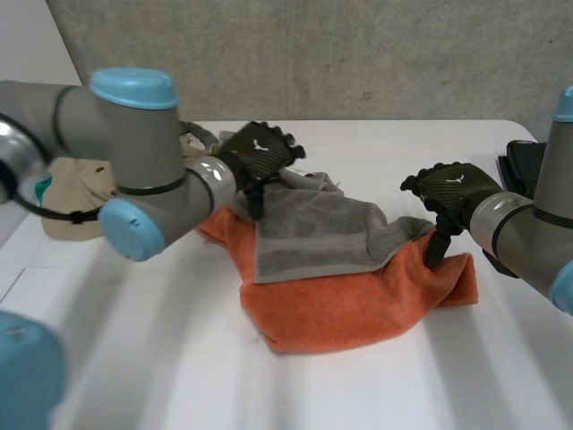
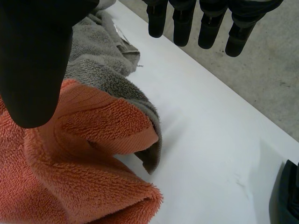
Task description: Fold the laundry.
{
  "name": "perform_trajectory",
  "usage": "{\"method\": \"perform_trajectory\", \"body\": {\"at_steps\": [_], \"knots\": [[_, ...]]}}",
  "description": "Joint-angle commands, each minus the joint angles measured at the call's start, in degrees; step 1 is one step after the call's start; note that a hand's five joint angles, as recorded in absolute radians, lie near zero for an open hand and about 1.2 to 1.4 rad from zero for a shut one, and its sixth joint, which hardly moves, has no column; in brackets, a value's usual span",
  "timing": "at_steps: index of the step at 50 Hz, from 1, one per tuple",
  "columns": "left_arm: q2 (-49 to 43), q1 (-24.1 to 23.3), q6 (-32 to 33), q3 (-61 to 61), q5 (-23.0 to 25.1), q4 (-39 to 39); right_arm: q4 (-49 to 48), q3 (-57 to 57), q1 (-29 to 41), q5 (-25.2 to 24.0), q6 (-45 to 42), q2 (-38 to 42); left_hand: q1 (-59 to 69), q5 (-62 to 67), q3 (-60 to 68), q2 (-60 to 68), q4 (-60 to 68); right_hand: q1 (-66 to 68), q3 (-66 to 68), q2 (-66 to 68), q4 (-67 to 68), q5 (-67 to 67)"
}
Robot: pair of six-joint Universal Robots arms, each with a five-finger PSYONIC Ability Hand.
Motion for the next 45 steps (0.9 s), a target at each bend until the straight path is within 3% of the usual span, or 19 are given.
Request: {"method": "perform_trajectory", "body": {"at_steps": [1,5,8,9,10,11,12,15,17,19,22,25,27,31,39,45], "knots": [[-15.6,-0.3,0.9,21.3,2.8,-9.1,-0.2,0.3,-0.5,-0.3,-0.4,0.6,-1.2,-2.8,-2.0,-1.7,-1.5,-2.8,-1.9,-1.8,-2.1,-2.7],[-19.6,-0.3,1.7,24.8,3.4,-8.8,-0.5,0.2,-1.2,-0.3,-0.9,2.0,2.7,1.1,1.9,2.2,2.4,-2.8,-1.9,-1.8,-2.1,-2.7],[-20.9,-0.4,2.6,25.0,3.5,-7.0,-0.7,-0.1,-1.4,-0.4,-1.4,3.2,21.0,19.4,20.2,20.5,20.7,-2.8,-1.9,-1.8,-2.1,-2.7],[-21.0,-0.4,2.8,24.8,3.5,-6.6,-0.8,-0.1,-1.5,-0.4,-1.7,3.5,28.2,26.6,27.4,27.7,27.9,-2.8,-1.9,-1.8,-2.1,-2.7],[-21.1,-0.5,3.2,24.4,3.5,-5.5,-0.8,-0.4,-1.7,-0.4,-2.1,4.0,51.0,49.3,50.2,50.4,50.7,-2.8,-1.9,-1.8,-2.1,-2.7],[-21.0,-0.7,3.5,24.2,3.4,-5.0,-0.8,-0.5,-1.8,-0.4,-2.4,4.2,64.7,63.0,63.9,64.1,64.4,-2.8,-1.9,-1.8,-2.1,-2.7],[-20.8,-0.9,3.9,23.8,3.2,-4.4,-0.8,-0.6,-1.9,-0.4,-2.5,4.4,68.8,67.1,68.0,68.2,68.5,-2.8,-1.9,-1.8,-2.1,-2.7],[-17.4,-1.2,5.3,22.3,-0.2,-0.9,-0.8,-0.7,-1.9,-0.3,-3.2,4.6,68.8,67.2,68.0,68.3,68.5,-2.8,-1.9,-1.8,-2.1,-2.7],[-12.6,-0.1,4.4,20.2,-5.0,3.3,-0.8,-0.7,-1.9,-0.3,-3.6,4.5,68.8,67.2,68.0,68.3,68.5,-2.8,-1.9,-1.8,-2.1,-2.7],[-7.7,1.7,1.5,17.9,-8.2,10.9,-0.8,-0.6,-2.0,-0.4,-3.8,4.4,68.8,67.2,68.0,68.3,68.5,-2.8,-1.9,-1.8,-2.1,-2.7],[-3.4,4.2,-2.8,16.1,-9.4,19.4,-0.8,-0.6,-1.9,-0.5,-3.7,4.3,68.8,67.2,68.0,68.3,68.5,-2.8,-1.9,-1.8,-2.1,-2.7],[0.7,9.9,-6.9,15.9,-11.8,25.2,-0.8,-0.4,-1.8,-0.4,-3.6,4.3,68.8,67.2,68.0,68.3,68.5,-2.8,-1.9,-1.8,-2.1,-2.7],[1.9,15.7,-8.4,18.4,-15.3,26.0,-0.8,-0.4,-1.7,-0.5,-3.5,4.2,68.8,67.2,68.0,68.3,68.5,-2.8,-1.9,-1.8,-2.1,-2.7],[1.2,22.4,-10.2,24.7,-20.0,25.3,-0.8,-0.4,-1.4,-0.5,-3.4,4.2,68.8,67.2,68.0,68.3,68.5,-2.8,-1.9,-1.8,-2.1,-2.7],[0.9,28.2,-10.5,26.5,-16.6,22.9,-0.8,-0.1,-0.2,-0.2,-3.8,4.5,68.8,67.2,68.0,68.3,68.5,-2.8,-1.9,-1.8,-2.1,-2.7],[0.5,28.7,-10.9,21.3,-13.8,23.0,-0.9,0.2,0.3,-0.1,-3.9,4.7,68.8,67.2,68.0,68.3,68.5,-2.8,-1.9,-1.8,-2.1,-2.7]]}}
